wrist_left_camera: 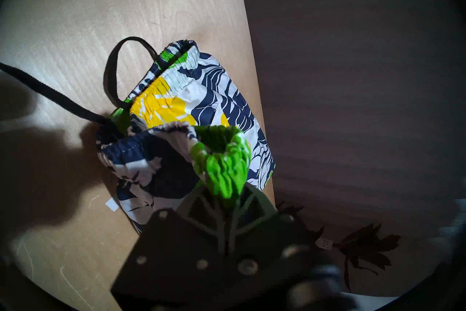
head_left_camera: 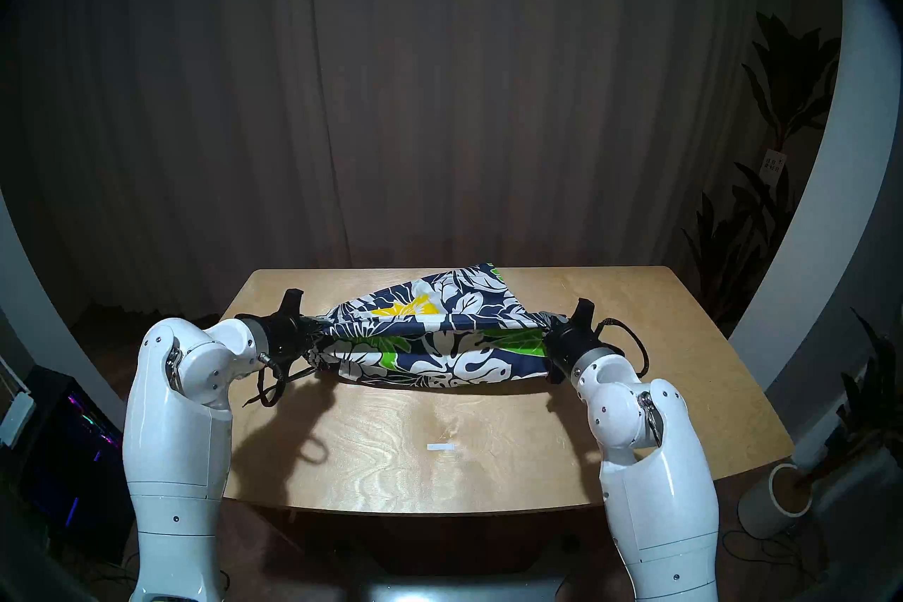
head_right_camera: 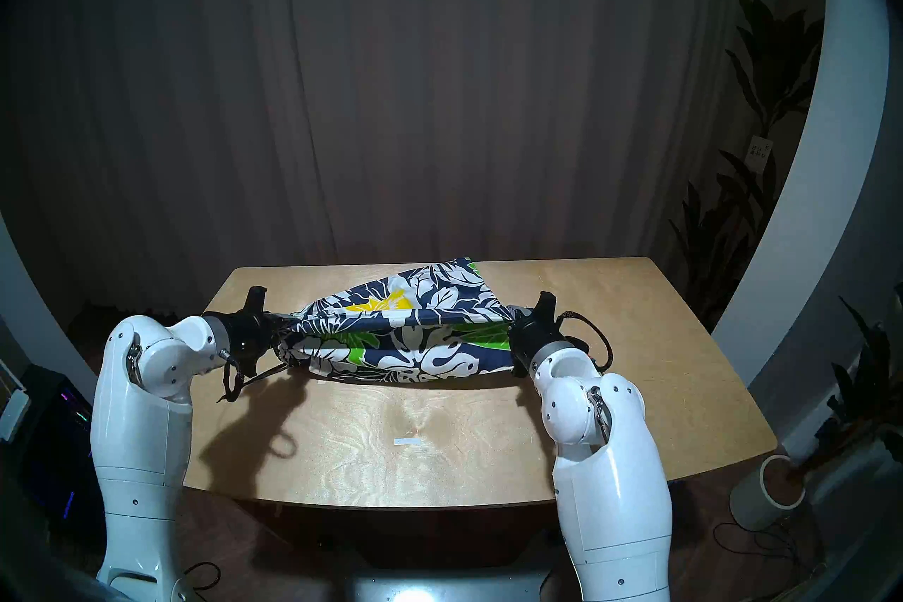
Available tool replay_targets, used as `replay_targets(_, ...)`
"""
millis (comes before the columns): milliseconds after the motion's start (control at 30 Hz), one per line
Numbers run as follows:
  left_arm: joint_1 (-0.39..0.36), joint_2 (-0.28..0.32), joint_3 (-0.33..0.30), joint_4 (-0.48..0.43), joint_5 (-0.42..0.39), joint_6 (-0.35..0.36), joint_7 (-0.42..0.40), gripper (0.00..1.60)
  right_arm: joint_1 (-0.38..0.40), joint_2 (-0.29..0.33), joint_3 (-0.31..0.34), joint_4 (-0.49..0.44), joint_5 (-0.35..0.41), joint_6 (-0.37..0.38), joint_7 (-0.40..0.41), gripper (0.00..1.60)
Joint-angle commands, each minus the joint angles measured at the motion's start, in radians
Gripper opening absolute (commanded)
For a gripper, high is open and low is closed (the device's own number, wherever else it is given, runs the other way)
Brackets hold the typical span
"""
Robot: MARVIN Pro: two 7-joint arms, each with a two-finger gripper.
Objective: Fold the pants in half lengthwise, then in half again, and set them down flat
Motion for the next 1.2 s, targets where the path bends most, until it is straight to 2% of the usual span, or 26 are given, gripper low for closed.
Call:
replay_targets(0,-0.081,0.005,0.018,0.004,0.019,-0.010,-0.015,0.00,0.107,0.005,-0.004,0.018,-0.014,0.000,0.038,0.00)
replay_targets(367,-0.146,0.014,0.048,0.065,0.060,-0.032,-0.018,0.00,0.222,0.002,-0.031,0.138,-0.046,-0.014,0.061,0.00)
replay_targets(1167,-0.303,0.031,0.098,0.230,0.129,-0.072,-0.029,0.00,0.449,-0.050,-0.082,0.394,-0.105,-0.062,0.090,0.00)
